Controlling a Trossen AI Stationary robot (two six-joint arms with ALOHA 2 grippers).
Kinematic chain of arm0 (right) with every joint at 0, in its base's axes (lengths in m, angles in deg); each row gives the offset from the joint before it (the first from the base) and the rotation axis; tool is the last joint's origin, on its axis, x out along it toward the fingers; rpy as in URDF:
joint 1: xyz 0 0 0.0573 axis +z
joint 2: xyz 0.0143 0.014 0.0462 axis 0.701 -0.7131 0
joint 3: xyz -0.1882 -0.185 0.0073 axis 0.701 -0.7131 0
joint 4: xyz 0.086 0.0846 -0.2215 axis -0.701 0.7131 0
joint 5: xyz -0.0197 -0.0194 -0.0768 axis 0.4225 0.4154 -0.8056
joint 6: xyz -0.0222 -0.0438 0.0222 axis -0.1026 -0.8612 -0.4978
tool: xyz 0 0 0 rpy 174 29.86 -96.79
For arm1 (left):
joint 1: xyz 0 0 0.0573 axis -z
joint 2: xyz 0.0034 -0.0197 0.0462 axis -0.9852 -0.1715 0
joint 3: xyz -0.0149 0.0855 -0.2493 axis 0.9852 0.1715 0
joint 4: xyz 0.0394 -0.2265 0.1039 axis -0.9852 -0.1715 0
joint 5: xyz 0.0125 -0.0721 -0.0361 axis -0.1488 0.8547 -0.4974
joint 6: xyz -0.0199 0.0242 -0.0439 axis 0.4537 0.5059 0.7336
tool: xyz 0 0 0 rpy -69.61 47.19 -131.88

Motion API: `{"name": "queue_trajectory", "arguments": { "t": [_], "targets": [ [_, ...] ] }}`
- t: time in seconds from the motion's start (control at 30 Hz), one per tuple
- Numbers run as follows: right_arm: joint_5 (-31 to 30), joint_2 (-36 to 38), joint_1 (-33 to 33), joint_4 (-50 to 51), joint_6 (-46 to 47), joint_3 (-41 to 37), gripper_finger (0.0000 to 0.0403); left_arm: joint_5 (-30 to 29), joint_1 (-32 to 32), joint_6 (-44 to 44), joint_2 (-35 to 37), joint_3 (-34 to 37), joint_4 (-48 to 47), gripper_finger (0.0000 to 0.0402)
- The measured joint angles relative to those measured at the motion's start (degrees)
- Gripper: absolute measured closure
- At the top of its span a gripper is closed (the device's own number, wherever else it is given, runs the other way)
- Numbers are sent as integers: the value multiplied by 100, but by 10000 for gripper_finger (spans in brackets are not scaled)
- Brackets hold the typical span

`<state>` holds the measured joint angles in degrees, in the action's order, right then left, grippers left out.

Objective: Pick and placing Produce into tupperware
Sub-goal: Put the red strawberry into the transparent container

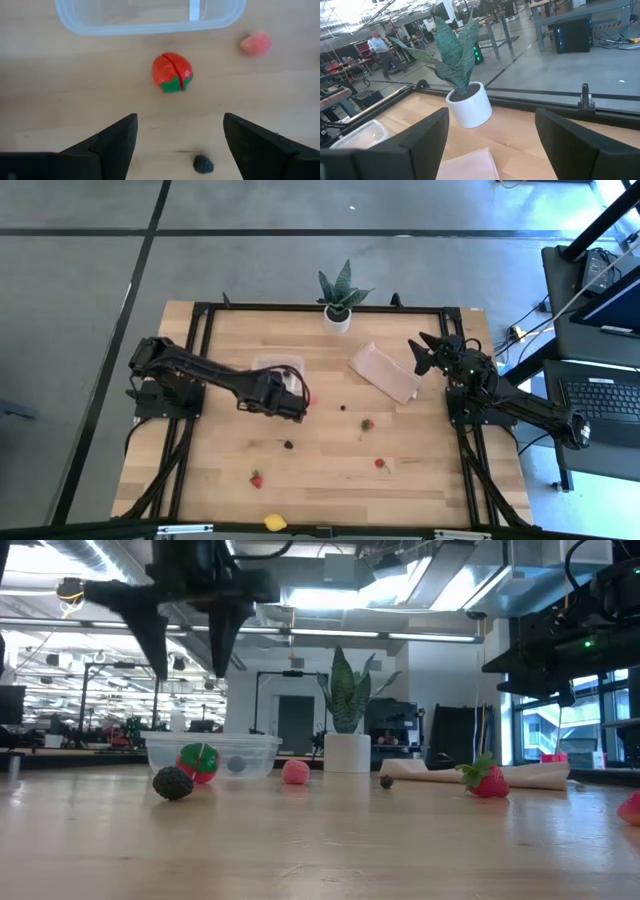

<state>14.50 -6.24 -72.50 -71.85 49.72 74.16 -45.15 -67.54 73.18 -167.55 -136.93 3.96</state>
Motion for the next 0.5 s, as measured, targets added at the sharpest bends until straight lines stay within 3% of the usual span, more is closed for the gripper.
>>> {"name": "queue_trajectory", "arguments": {
  "t": [0.27,0.5],
  "targets": [
    [1,-2,-2,0,-149,0,106,-349,113,524,0,792,1121,118],
    [1,0,-2,0,-153,0,106,-752,170,921,0,1403,1562,118]
  ]
}}
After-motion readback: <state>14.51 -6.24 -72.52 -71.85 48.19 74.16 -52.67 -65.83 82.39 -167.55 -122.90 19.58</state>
